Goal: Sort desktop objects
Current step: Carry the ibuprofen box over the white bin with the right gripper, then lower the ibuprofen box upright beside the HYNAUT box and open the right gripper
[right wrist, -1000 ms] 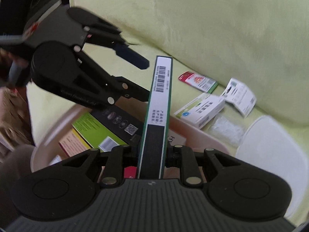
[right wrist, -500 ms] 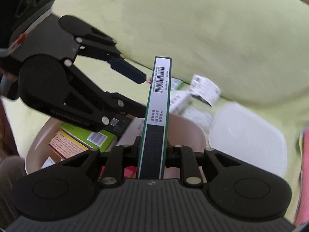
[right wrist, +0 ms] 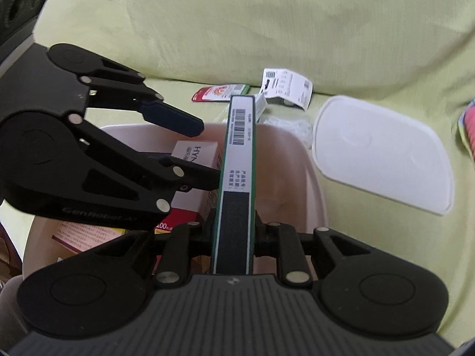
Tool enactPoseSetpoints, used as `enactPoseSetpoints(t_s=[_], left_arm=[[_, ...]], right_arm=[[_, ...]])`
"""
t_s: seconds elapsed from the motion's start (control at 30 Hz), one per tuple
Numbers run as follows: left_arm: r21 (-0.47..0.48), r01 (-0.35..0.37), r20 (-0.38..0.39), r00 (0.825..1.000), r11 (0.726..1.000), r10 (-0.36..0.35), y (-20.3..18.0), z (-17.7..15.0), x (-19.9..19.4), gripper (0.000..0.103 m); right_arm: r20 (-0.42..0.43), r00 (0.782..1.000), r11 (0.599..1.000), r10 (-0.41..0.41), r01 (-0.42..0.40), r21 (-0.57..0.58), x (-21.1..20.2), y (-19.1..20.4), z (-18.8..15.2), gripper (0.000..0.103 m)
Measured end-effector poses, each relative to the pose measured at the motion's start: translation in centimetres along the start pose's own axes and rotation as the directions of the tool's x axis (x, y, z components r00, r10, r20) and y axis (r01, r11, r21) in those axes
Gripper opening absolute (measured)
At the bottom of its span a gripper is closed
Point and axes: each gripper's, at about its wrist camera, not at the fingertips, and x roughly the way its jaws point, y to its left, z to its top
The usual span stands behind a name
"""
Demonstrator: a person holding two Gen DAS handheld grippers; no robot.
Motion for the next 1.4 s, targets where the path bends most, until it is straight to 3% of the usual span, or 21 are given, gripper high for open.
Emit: enactPoseSetpoints(t_s=[0.3, 0.43, 0.53, 0.73, 0.8, 0.87, 0.93, 1.07, 1.4], left_arm=[[-0.133, -0.039, -0.039, 0.999, 0.99, 0.034, 1.3, -1.3, -0.4, 0.052], [-0.21, -0.063, -0.036, 0.998, 0.976, 0.057, 1.3, -2.4, -1.6, 0.052], [-0.273, -0.079, -0.024, 0.997, 0.959, 0.075, 0.9, -3.4, -3.1, 0.052], [-0.402, -0.063, -0.003, 0.998, 0.913, 0.068, -0.9, -5.6, -5.9, 0.052], [-0.429, -0.043, 0.004, 0.999, 0.902, 0.049, -1.8, -6.3, -6.3, 0.052], [-0.44, -0.035, 0.003, 0.999, 0.897, 0.04, -2.7, -6.7, -6.4, 0.052], [-0.453, -0.025, -0.005, 1.0, 0.891, 0.025, -3.3, -7.1, -6.1, 0.052], [-0.479, -0.012, -0.022, 1.0, 0.878, 0.002, -3.7, -7.5, -5.5, 0.052], [-0.483, -0.029, -0.05, 0.999, 0.875, 0.005, -3.7, -7.8, -4.8, 0.052]], right_arm=[[-0.078, 0.996, 0.999, 0.034, -0.035, -0.005, 2.0, 0.0, -1.1, 0.023], [-0.086, 0.993, 0.996, 0.076, -0.079, -0.037, 0.6, -0.3, -1.5, 0.031], [-0.09, 0.992, 0.99, 0.094, -0.102, -0.092, -0.9, -0.1, -1.7, 0.044], [-0.158, 0.982, 0.945, 0.103, -0.146, -0.292, -3.0, 1.3, -2.9, 0.044], [-0.185, 0.979, 0.921, 0.081, -0.145, -0.362, -2.9, 2.0, -3.4, 0.039], [-0.204, 0.977, 0.899, 0.058, -0.14, -0.414, -3.0, 2.7, -3.9, 0.026], [-0.203, 0.978, 0.896, 0.055, -0.138, -0.422, -2.7, 2.7, -4.0, 0.02], [-0.193, 0.979, 0.893, 0.061, -0.14, -0.427, -2.7, 2.8, -4.1, 0.02], [-0.158, 0.983, 0.912, 0.094, -0.148, -0.383, -1.7, 2.8, -3.2, 0.02]])
